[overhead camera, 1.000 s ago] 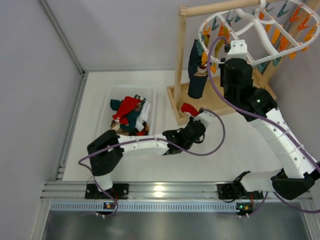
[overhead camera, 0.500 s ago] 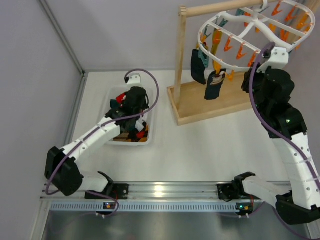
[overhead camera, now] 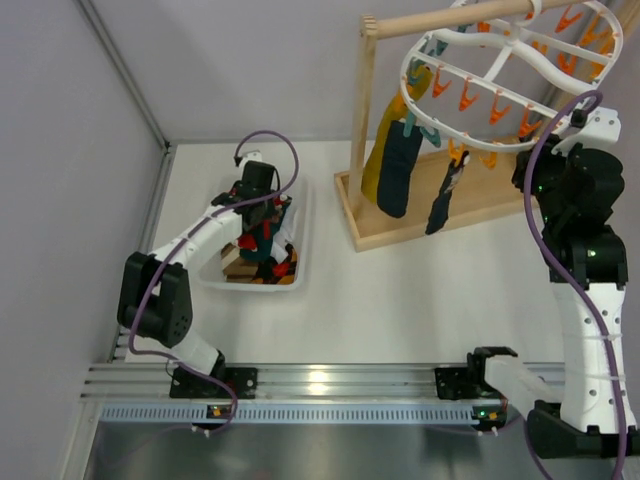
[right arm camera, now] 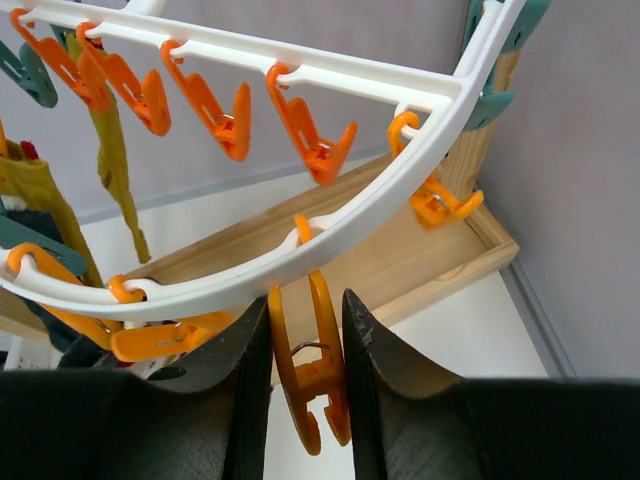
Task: Remove the socks clipped to the hanger
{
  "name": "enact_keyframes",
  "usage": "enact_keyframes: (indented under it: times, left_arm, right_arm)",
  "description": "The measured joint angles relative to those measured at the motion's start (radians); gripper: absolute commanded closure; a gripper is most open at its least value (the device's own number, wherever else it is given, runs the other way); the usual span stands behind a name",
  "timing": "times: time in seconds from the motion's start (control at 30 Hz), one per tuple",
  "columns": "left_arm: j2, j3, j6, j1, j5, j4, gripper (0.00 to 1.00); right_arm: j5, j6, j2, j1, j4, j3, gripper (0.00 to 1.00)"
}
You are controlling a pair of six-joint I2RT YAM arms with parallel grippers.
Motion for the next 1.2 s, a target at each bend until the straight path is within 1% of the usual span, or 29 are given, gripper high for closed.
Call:
enact_keyframes:
  times: [0.07,0.13,0.2,0.23,0.3,0.33,0.47,0.5,0.57,0.6,0.7,0.77,0.83,0.9,0.97,1.03,1.07,1.1,1.13,1.17,1.2]
  left_arm:
    - [0.023,0.0,-0.005,0.002,0.011,-0.004,0.87]
    - [0.06,0.004,-0.01,0.002,0.028,-0.004,0.7]
    - [0.117,0.008,-0.013,0.002,0.061,-0.002,0.49]
    - [0.142,0.007,-0.019,0.002,0.079,-0.005,0.29]
    - [0.169,0.0,-0.025,0.002,0.103,-0.013,0.15]
    - [0.17,-0.006,-0.029,0.001,0.111,-0.017,0.01]
    - [0.111,-0.008,-0.032,0.001,0.13,-0.026,0.01]
    - [0.078,-0.011,-0.032,0.001,0.136,-0.027,0.01]
    - [-0.002,-0.016,-0.029,0.0,0.143,-0.033,0.01]
    - [-0.054,-0.019,-0.028,-0.003,0.145,-0.032,0.01]
    - [-0.218,-0.04,-0.024,-0.018,0.136,-0.03,0.01]
    - [-0.336,-0.057,-0.024,-0.035,0.122,-0.025,0.01]
    - [-0.391,-0.069,-0.023,-0.056,0.108,-0.022,0.01]
    - [-0.426,-0.084,-0.021,-0.079,0.1,-0.022,0.01]
    - [-0.432,-0.092,-0.02,-0.116,0.096,-0.024,0.01]
    - [-0.419,-0.091,-0.014,-0.176,0.081,-0.024,0.01]
    - [-0.407,-0.089,-0.003,-0.22,0.072,-0.023,0.01]
    - [-0.392,-0.082,0.01,-0.272,0.069,-0.019,0.01]
    - [-0.371,-0.073,0.029,-0.335,0.067,-0.006,0.01]
    - [-0.348,-0.066,0.053,-0.399,0.082,0.025,0.01]
    - [-0.328,-0.061,0.076,-0.456,0.113,0.063,0.01]
  right_arm:
    - [-0.021,0.005,-0.004,-0.021,0.003,-0.009,0.87]
    - [-0.037,0.01,-0.004,-0.027,0.003,-0.01,0.86]
    - [-0.049,0.015,-0.004,-0.03,0.004,-0.01,0.86]
    - [-0.055,0.016,-0.004,-0.032,0.006,-0.01,0.85]
    - [-0.069,0.018,-0.004,-0.036,0.011,-0.01,0.84]
    - [-0.075,0.018,-0.004,-0.037,0.012,-0.01,0.83]
    - [-0.099,0.018,-0.002,-0.038,0.017,-0.01,0.77]
    - [-0.106,0.018,0.0,-0.039,0.018,-0.01,0.72]
    - [-0.12,0.018,0.004,-0.042,0.018,-0.01,0.64]
    - [-0.127,0.018,0.005,-0.042,0.017,-0.01,0.54]
    - [-0.121,0.016,0.004,-0.047,-0.02,-0.01,0.53]
    - [-0.113,0.015,0.004,-0.054,-0.046,-0.01,0.51]
    - [-0.104,0.015,0.003,-0.055,-0.061,-0.01,0.49]
    - [-0.098,0.015,0.003,-0.055,-0.072,-0.01,0.44]
    - [-0.098,0.016,0.002,-0.055,-0.077,-0.01,0.4]
    - [-0.101,0.016,-0.003,-0.055,-0.083,-0.01,0.33]
    - [-0.104,0.017,-0.007,-0.055,-0.088,-0.01,0.29]
    - [-0.11,0.016,-0.011,-0.055,-0.092,-0.01,0.24]
    - [-0.117,0.018,-0.017,-0.055,-0.094,-0.01,0.21]
    - [-0.125,0.017,-0.024,-0.055,-0.094,-0.012,0.18]
    - [-0.133,0.016,-0.036,-0.055,-0.093,-0.019,0.13]
